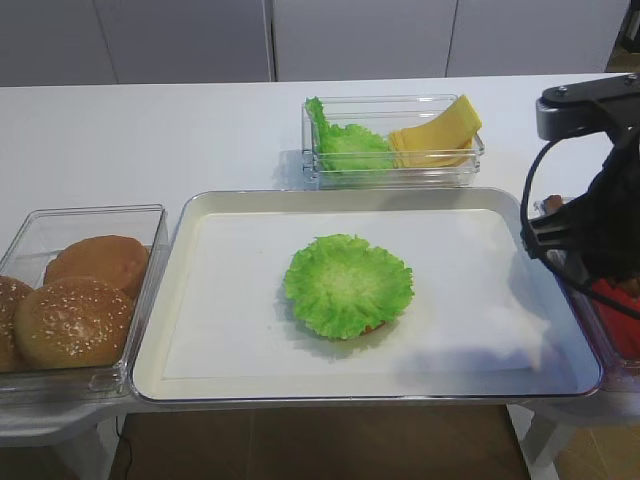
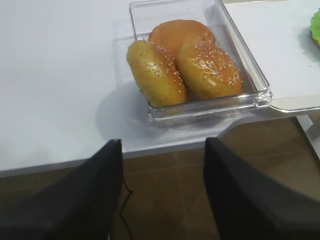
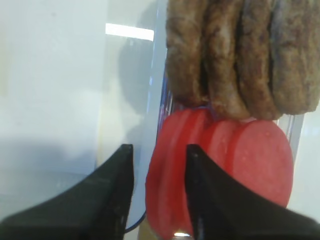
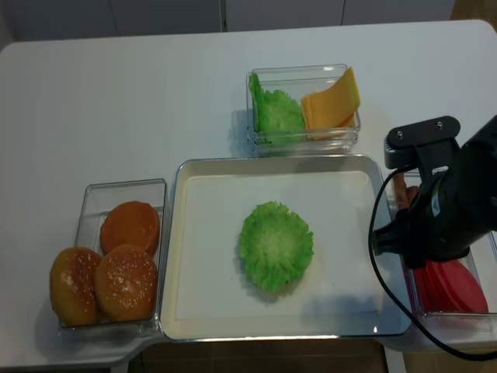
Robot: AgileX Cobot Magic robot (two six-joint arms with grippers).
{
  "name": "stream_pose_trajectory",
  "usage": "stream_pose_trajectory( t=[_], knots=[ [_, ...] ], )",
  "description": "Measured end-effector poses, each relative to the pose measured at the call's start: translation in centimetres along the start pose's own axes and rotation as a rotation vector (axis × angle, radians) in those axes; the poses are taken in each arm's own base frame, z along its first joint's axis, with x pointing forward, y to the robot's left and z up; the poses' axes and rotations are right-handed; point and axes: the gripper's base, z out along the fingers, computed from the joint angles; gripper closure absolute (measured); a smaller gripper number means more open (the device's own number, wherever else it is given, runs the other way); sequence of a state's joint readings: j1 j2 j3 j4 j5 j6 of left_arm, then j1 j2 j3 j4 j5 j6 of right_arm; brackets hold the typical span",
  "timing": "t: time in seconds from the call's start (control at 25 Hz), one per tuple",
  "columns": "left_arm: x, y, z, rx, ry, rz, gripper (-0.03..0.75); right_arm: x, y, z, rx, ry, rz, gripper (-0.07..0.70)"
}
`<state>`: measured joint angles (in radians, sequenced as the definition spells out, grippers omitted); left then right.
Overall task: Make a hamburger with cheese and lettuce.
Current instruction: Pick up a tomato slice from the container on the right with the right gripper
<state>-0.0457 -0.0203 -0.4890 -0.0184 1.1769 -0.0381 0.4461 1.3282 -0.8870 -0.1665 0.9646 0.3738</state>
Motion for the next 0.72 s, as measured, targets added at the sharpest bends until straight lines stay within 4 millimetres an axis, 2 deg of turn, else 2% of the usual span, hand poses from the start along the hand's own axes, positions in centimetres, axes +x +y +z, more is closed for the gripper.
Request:
stream_pose_trajectory(
  t=[0.24, 0.72],
  knots=[
    [0.0, 0.0, 0.0, 0.0, 0.0, 0.0, 0.328, -0.3, 0.2, 0.9, 0.004, 0.017, -0.008, 0.374],
    [0.0, 0.0, 0.0, 0.0, 0.0, 0.0, 0.328, -0.7, 0.4, 1.3, 0.002, 0.008, -0.013, 0.374]
  ],
)
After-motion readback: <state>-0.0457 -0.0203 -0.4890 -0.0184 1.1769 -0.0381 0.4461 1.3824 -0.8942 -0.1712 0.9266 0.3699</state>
